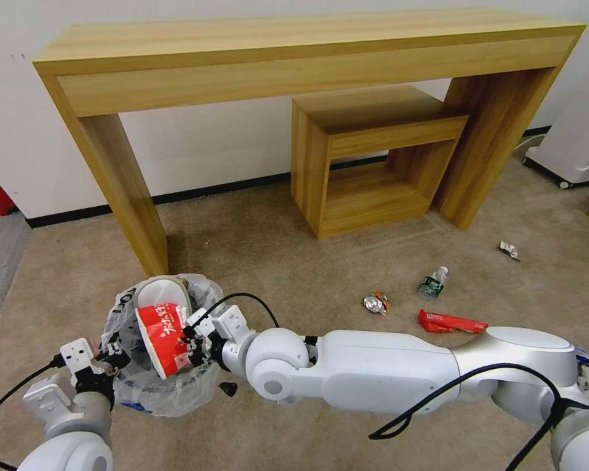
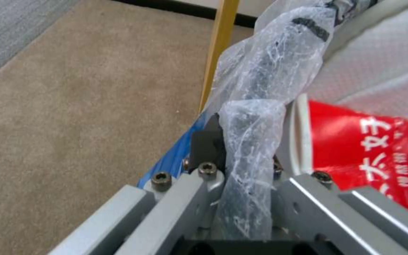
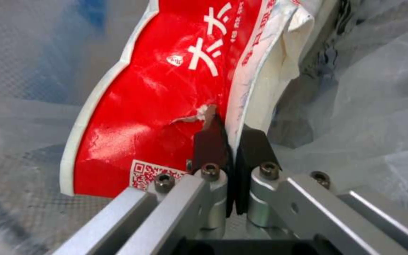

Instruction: Pick up the trash bin and place the garbage on the floor into it.

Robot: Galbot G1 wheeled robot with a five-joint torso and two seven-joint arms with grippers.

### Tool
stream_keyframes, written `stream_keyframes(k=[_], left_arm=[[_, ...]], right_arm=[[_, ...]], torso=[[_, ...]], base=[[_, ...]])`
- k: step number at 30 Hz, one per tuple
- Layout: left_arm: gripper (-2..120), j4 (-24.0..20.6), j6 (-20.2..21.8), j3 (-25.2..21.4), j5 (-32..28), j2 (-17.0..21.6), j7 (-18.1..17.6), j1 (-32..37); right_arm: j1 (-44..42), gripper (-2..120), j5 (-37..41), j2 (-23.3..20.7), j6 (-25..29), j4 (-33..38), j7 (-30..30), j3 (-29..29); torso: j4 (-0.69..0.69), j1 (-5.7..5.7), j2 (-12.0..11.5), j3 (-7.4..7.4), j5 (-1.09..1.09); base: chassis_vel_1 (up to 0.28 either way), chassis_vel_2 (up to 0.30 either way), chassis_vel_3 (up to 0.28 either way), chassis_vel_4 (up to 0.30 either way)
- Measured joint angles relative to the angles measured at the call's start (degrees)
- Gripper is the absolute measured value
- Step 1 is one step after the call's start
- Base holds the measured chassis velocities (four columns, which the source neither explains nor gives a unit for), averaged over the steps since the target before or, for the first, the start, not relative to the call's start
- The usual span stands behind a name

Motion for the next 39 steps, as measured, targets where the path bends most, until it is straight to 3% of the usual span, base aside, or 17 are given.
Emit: stream_keyframes(k=[8,18,25,30,38,39], left_arm=[[1,-0.3,-0.6,0.1,0.2,-0.1,0.4,0.3],[1,-0.7,-1.0,0.5,0.8,-0.4,0.9,0.9],[1,-1.2,-1.0,0.6,1.1,-0.6,1.1,1.3],[1,-1.4,-1.1,0.7,1.2,-0.6,1.2,1.6],[1,-1.2,-1.2,0.4,1.3,-0.4,1.4,1.6],[1,-1.2,-1.2,0.4,1.3,-0.4,1.4,1.6]], right_arm=[[-0.3,0,4.7,2.8,-3.9,-1.9,7.2,0.9],[-0.7,4,6.7,4.7,-4.6,-3.1,9.6,1.7],[-0.8,29,7.8,5.6,-5.2,-2.9,11.6,1.9],[-1.2,38,7.5,5.7,-5.2,-3.3,11.8,2.1],[-1.6,72,4.5,5.8,-1.5,-2.5,10.8,4.2],[-1.6,72,4.5,5.8,-1.5,-2.5,10.8,4.2]], torso=[[0.00,0.00,0.0,0.00,0.00],[0.00,0.00,0.0,0.00,0.00],[0.00,0.00,0.0,0.00,0.00],[0.00,0.00,0.0,0.00,0.00],[0.00,0.00,0.0,0.00,0.00],[0.00,0.00,0.0,0.00,0.00]], base=[[0.000,0.000,0.000,0.000],[0.000,0.000,0.000,0.000],[0.000,0.000,0.000,0.000],[0.000,0.000,0.000,0.000],[0.000,0.000,0.000,0.000],[0.000,0.000,0.000,0.000]])
